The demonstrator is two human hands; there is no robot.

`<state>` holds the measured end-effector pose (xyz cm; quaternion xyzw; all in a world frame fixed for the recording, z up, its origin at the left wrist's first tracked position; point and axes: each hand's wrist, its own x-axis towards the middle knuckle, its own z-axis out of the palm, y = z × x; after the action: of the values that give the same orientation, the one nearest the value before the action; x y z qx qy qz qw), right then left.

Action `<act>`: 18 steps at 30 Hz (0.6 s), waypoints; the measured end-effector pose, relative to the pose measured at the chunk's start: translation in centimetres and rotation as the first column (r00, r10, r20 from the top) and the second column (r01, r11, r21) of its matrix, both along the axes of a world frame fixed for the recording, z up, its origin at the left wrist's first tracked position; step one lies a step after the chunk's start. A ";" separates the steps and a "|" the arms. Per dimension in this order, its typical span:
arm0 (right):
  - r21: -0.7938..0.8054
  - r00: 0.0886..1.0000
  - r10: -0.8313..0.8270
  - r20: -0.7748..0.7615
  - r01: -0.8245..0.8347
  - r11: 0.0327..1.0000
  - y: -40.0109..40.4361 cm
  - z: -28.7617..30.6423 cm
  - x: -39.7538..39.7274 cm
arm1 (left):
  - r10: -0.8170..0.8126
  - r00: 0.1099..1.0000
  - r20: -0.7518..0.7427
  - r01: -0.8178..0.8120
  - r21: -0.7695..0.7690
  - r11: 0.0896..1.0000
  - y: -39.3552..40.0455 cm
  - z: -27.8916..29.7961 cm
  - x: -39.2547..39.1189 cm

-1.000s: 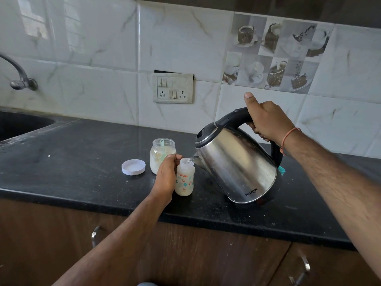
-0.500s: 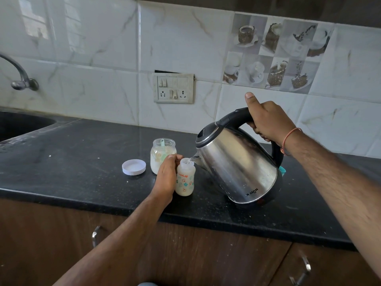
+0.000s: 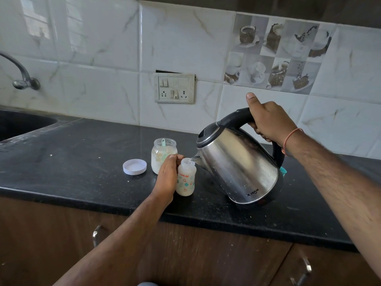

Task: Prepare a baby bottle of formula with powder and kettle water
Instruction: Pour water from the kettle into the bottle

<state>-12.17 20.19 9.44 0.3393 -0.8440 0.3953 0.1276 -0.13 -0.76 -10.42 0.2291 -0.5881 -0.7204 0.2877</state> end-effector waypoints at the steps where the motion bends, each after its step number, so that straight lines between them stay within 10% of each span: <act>1: 0.001 1.000 -0.001 -0.001 0.001 1.000 0.0 0.0 0.0 | -0.001 1.000 0.002 0.001 -0.003 1.000 0.0 0.0 0.0; 18: -0.008 1.000 0.002 0.011 -0.002 1.000 0.0 0.0 0.2 | 0.003 1.000 0.023 -0.003 -0.005 1.000 0.0 0.1 0.0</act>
<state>-12.00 20.21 9.45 0.3374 -0.8427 0.4007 0.1239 -0.10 -0.72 -10.33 0.2373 -0.5926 -0.7160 0.2824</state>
